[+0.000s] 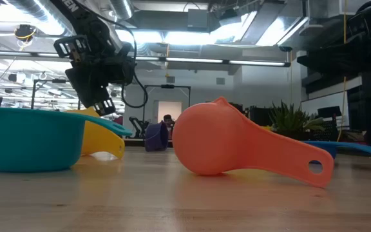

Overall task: Nest measuring cups in basket
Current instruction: Stack the yellow measuring cup on top of the light blue measuring cup

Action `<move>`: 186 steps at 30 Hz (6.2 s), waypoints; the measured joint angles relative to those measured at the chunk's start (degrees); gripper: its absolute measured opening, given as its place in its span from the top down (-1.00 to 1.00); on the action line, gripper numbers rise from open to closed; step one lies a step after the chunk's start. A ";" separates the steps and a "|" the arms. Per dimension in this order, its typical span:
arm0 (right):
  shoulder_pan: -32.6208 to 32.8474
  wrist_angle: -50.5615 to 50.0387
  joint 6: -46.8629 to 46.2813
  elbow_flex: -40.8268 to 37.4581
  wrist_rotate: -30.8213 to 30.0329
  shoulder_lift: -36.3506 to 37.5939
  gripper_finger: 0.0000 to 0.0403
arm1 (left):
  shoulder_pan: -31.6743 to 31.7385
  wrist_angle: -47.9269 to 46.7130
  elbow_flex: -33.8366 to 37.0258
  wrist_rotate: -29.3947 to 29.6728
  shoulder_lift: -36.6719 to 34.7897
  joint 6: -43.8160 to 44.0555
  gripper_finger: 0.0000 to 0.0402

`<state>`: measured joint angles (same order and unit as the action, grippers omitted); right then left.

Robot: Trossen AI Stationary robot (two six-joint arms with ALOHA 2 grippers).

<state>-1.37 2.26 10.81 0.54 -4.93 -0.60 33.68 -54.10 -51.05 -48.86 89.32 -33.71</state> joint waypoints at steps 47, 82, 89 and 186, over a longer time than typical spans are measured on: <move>-0.01 0.02 0.00 0.00 0.00 0.00 -0.23 | -7.93 4.26 2.32 3.59 0.04 0.63 0.67; -0.01 0.02 0.21 0.01 -0.02 -0.01 -0.23 | -18.14 6.81 1.06 19.04 0.09 9.59 0.98; 0.00 0.02 0.20 0.00 -0.02 -0.02 -0.23 | -18.33 2.32 -3.84 18.56 0.09 9.84 0.99; -0.01 0.02 0.17 0.01 0.00 -0.02 -0.23 | -64.84 2.73 -17.37 44.15 -2.49 35.04 0.85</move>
<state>-1.38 2.28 10.98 0.55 -4.93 -0.62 -31.16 -51.37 -68.42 -4.71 86.83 1.33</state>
